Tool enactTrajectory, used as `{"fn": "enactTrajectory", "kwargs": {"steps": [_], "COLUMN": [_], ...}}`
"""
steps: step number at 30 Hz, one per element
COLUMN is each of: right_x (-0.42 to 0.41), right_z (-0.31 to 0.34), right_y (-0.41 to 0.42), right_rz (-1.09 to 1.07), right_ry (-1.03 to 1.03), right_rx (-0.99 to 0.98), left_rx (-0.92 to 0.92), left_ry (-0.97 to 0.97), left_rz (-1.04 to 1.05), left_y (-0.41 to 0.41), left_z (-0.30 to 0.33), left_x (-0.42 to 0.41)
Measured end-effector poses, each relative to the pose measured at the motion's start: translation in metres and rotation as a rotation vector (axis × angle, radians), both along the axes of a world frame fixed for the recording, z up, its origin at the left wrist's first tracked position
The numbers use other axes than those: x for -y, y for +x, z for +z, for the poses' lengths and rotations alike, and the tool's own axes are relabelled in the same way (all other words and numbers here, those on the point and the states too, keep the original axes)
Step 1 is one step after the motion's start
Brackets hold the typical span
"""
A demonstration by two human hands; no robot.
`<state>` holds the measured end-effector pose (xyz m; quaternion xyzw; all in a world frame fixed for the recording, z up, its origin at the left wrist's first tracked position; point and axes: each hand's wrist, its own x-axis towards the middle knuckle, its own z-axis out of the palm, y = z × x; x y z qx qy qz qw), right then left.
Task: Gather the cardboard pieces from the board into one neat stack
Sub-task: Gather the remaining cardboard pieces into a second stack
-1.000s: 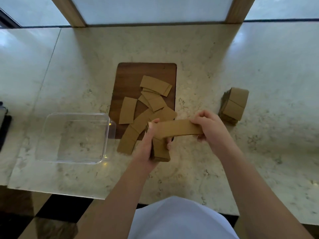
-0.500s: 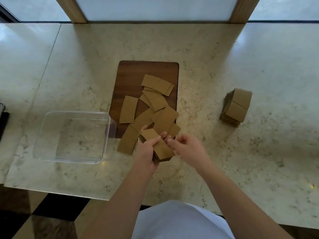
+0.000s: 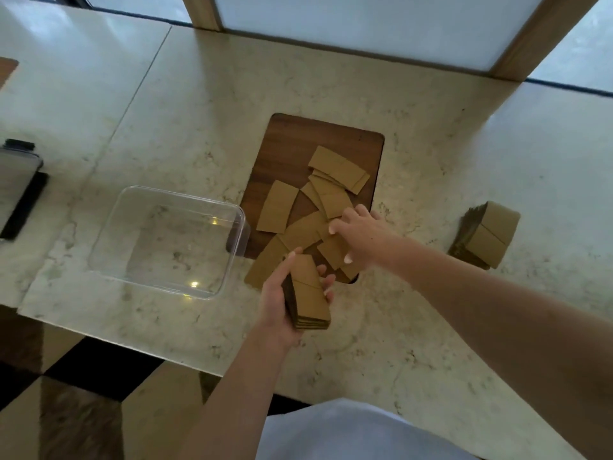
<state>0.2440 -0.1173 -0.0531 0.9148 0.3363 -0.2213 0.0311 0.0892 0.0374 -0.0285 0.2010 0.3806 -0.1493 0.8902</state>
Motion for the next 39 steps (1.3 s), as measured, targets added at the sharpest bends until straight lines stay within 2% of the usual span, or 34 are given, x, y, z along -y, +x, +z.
{"fn": "enactTrajectory", "kwargs": {"steps": [3, 5, 7, 11, 15, 16, 19, 21, 23, 25, 27, 30, 34, 36, 39], "right_x": [-0.002, 0.003, 0.013, 0.033, 0.018, 0.011, 0.001, -0.001, 0.002, 0.0, -0.006, -0.018, -0.025, -0.023, -0.025], "right_z": [-0.001, 0.002, 0.009, 0.027, 0.041, 0.041, 0.033, 0.025, 0.015, 0.005, 0.0, -0.005, 0.002, 0.008, 0.027], "right_y": [0.003, 0.001, -0.004, -0.033, -0.082, -0.093, -0.109, -0.103, -0.088, -0.076, -0.067, -0.062, -0.064, -0.069, -0.084], "right_rz": [-0.052, -0.145, -0.339, -0.912, -1.238, -1.263, -1.243, -1.261, -1.253, -1.146, -1.007, -0.925, -0.934, -0.989, -1.193], "right_ry": [-0.005, 0.076, 0.223, 0.592, 0.808, 0.817, 0.802, 0.785, 0.639, 0.438, 0.294, 0.22, 0.221, 0.34, 0.594], "right_rx": [0.024, -0.002, -0.138, -0.382, -0.655, -0.677, -0.584, -0.526, -0.347, -0.207, -0.126, -0.078, -0.092, -0.133, -0.183], "left_rx": [0.014, -0.01, -0.05, -0.085, -0.036, -0.052, -0.11, -0.092, -0.041, 0.007, 0.055, 0.064, 0.036, 0.036, 0.035], "left_ry": [0.001, 0.049, 0.095, 0.171, 0.216, 0.237, 0.232, 0.193, 0.164, 0.138, 0.095, 0.07, 0.04, 0.033, 0.044], "left_rz": [-0.032, -0.035, -0.033, -0.099, -0.217, -0.254, -0.311, -0.231, -0.118, -0.077, -0.086, -0.116, -0.104, -0.103, -0.072], "left_y": [-0.001, -0.002, -0.002, 0.005, 0.012, 0.012, 0.009, 0.007, 0.005, 0.004, 0.003, 0.004, 0.003, 0.002, 0.003], "left_z": [-0.001, -0.003, -0.008, -0.014, -0.017, -0.019, -0.024, -0.028, -0.031, -0.031, -0.028, -0.022, -0.018, -0.018, -0.021], "left_x": [-0.005, -0.006, -0.005, 0.009, 0.025, 0.028, 0.026, 0.013, -0.001, -0.016, -0.024, -0.028, -0.031, -0.031, -0.029]}}
